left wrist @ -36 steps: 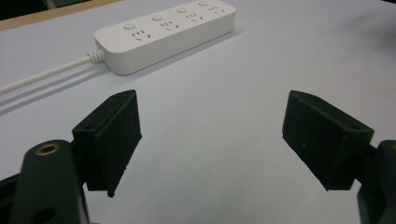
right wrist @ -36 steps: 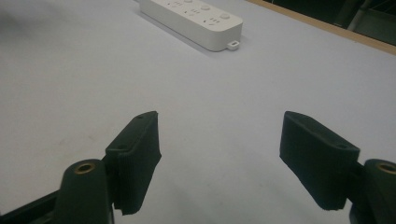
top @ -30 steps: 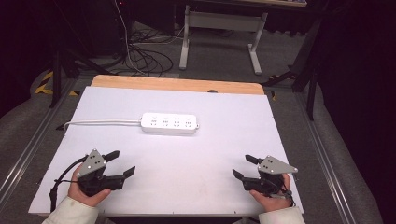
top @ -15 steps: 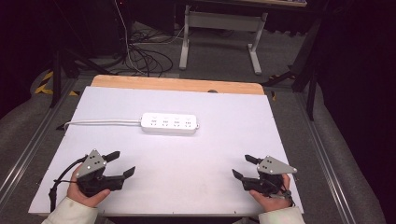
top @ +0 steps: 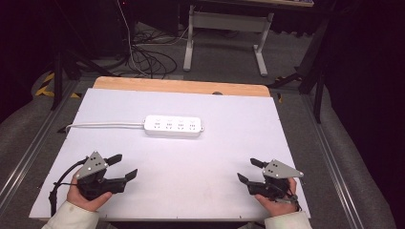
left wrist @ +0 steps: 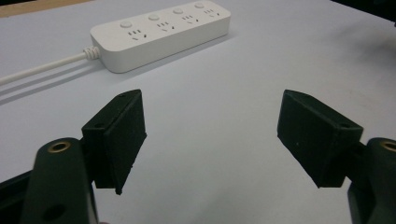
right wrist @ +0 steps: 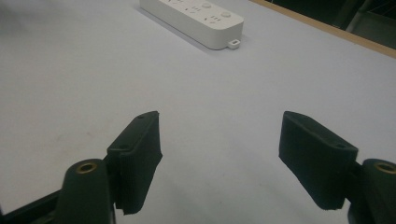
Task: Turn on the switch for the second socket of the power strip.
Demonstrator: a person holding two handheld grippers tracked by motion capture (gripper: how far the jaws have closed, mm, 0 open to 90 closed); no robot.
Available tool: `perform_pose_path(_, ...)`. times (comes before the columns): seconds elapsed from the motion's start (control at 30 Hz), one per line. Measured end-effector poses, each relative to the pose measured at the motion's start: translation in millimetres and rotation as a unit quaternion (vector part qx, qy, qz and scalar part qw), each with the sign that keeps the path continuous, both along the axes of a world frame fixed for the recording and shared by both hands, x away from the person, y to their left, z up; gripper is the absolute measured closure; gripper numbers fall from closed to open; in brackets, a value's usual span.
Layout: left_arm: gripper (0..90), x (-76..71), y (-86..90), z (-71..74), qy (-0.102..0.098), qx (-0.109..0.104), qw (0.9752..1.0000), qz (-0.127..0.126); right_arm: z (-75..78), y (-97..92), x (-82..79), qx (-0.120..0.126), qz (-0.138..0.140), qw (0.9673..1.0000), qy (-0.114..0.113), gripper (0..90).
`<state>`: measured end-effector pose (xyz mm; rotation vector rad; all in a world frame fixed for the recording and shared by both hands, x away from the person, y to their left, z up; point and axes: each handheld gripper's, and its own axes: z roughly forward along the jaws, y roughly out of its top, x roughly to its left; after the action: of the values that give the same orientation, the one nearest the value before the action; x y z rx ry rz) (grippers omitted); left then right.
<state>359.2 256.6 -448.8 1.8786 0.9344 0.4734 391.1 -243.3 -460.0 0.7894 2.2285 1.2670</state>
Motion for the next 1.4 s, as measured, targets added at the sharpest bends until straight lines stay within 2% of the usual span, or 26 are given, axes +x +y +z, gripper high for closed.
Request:
perform_pose_path(0.23, 27.7, 8.4, -4.8, 12.5, 0.006, 0.012, 0.9999, -0.002, -0.4, 0.7, 0.5, -0.001, -0.001, 1.0000, 0.004, 30.2)
perform_pose_path(0.3, 27.8, 12.1, -6.7, 15.8, 0.013, 0.002, 0.9999, -0.005, -0.5, 0.7, 0.8, -0.003, 0.000, 1.0000, 0.002, 30.2)
perform_pose_path(0.43, 27.8, 19.4, -10.7, 23.2, 0.018, 0.003, 0.9998, -0.007, -0.9, 1.0, 1.0, -0.003, 0.000, 1.0000, 0.004, 30.2)
perform_pose_path(0.5, 27.9, 23.0, -12.2, 27.1, 0.014, 0.010, 0.9998, -0.009, -0.9, 0.9, 1.1, -0.003, 0.000, 1.0000, 0.003, 30.2)
perform_pose_path(0.9, 29.9, 41.5, -28.1, 50.3, 0.014, 0.021, 0.9995, -0.019, -1.3, 0.6, 1.4, -0.002, 0.000, 1.0000, 0.005, 30.2)
perform_pose_path(1.03, 30.8, 50.1, -32.9, 57.2, 0.011, 0.037, 0.9990, -0.024, -1.6, 0.3, 2.1, -0.004, 0.001, 1.0000, 0.007, 30.2)
perform_pose_path(1.13, 33.1, 55.4, -36.5, 61.7, 0.002, 0.039, 0.9990, -0.023, -1.6, -0.4, 2.1, -0.003, 0.000, 1.0000, 0.007, 30.2)
perform_pose_path(1.3, 34.1, 63.7, -42.2, 66.6, 0.008, 0.030, 0.9991, -0.031, -1.8, -0.5, 2.4, -0.003, -0.001, 1.0000, 0.008, 30.2)
perform_pose_path(1.4, 35.8, 67.7, -46.8, 69.7, 0.003, 0.033, 0.9990, -0.029, -2.2, -0.1, 2.8, -0.004, 0.001, 0.9999, 0.011, 30.5)
